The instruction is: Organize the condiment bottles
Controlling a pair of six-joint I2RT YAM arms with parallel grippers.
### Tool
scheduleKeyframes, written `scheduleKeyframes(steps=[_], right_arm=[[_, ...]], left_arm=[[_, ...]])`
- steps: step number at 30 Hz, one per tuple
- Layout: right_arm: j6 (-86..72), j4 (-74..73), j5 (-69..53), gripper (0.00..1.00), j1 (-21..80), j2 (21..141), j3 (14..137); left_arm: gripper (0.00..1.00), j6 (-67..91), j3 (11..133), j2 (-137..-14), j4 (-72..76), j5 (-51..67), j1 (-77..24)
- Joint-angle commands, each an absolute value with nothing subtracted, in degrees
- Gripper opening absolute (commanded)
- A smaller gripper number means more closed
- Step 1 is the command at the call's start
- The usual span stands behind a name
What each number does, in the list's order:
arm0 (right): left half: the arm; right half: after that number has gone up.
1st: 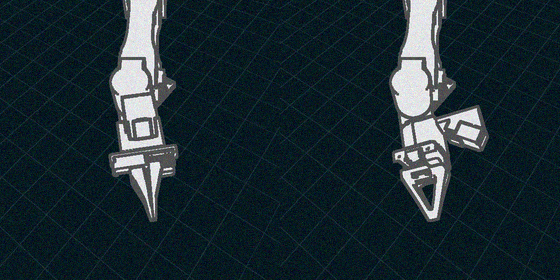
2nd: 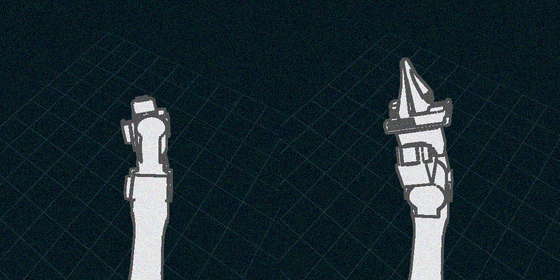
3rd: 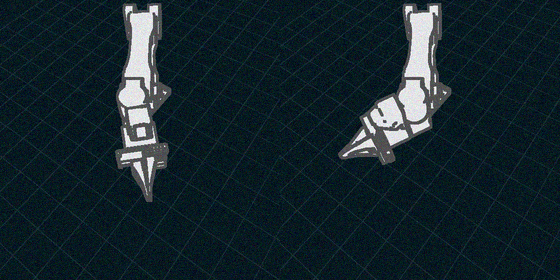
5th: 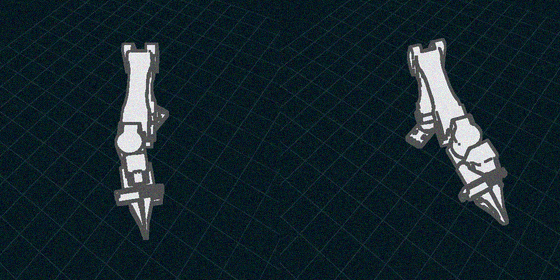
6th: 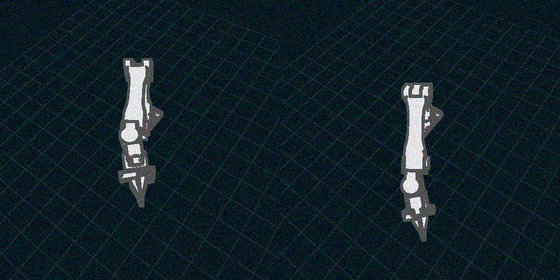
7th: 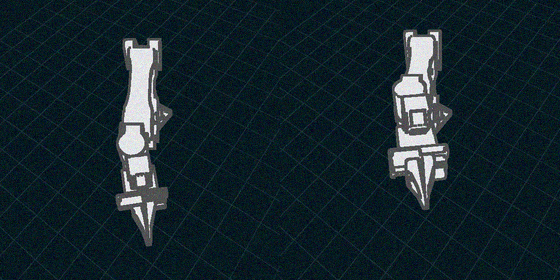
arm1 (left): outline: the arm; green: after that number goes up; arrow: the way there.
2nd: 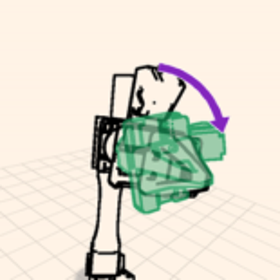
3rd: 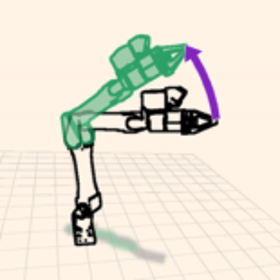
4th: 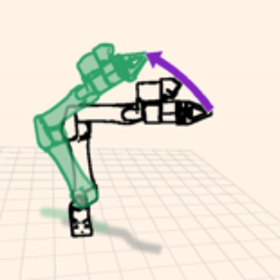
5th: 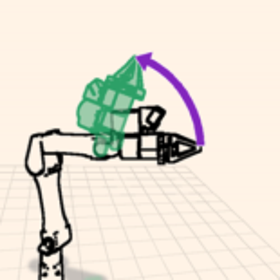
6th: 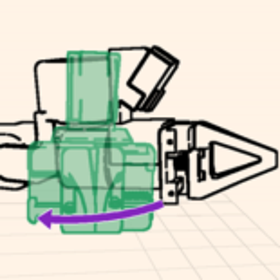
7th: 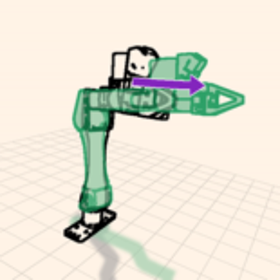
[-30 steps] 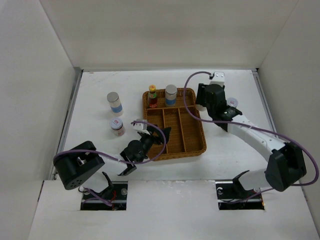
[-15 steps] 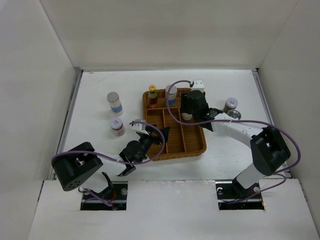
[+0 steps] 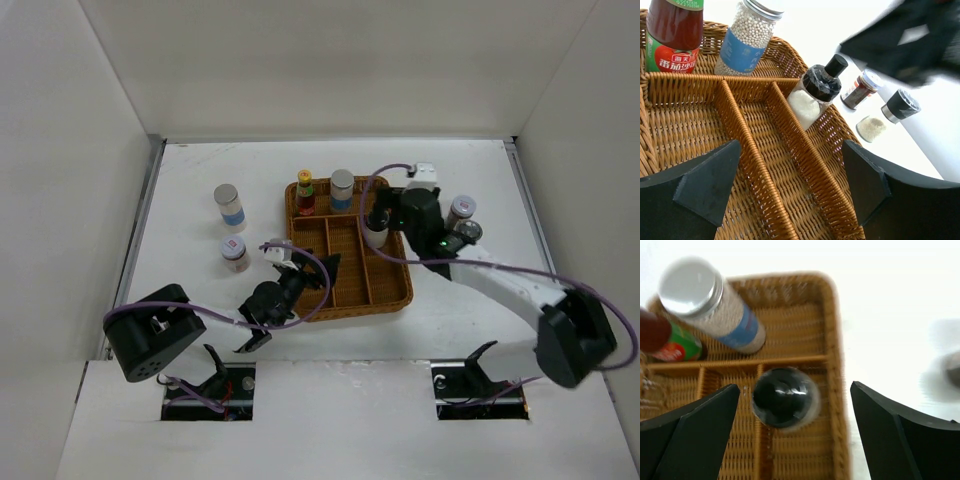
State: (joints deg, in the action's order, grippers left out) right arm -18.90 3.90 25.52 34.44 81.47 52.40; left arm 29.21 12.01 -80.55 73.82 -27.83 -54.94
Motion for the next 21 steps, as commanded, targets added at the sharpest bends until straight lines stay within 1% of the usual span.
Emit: scheduleKeyframes(steps=[1,6,9,13,18,21], right_arm=[[-20.12,6.77,28.81,1.0,30.55,68.67,48.01],[-21.71,0.72,42.07,1.0,22.29,56.36,38.69],[-21.8,-4.73,45.96,1.0,18.42,54.49,37.18],[-23.37,-5.89,44.75,1.0,15.34,57.91,36.47],[-24.17,-0.72,33.68,1.0,11.48,62.75,37.35],[-24.26,1.75,31.99,1.0,10.5,64.33,37.53]], left_arm=[[0.82,30.06,11.95,-79.46,77.78,-27.95,-55.5],[0.83,29.97,11.78,-78.48,77.34,-28.21,-56.38],[0.83,30.06,11.87,-78.49,77.26,-28.21,-56.73],[0.83,30.06,12.04,-78.75,77.17,-28.21,-57.0],[0.84,30.06,11.78,-77.87,77.08,-28.12,-57.26],[0.84,30.06,12.04,-78.83,77.08,-28.21,-57.08]])
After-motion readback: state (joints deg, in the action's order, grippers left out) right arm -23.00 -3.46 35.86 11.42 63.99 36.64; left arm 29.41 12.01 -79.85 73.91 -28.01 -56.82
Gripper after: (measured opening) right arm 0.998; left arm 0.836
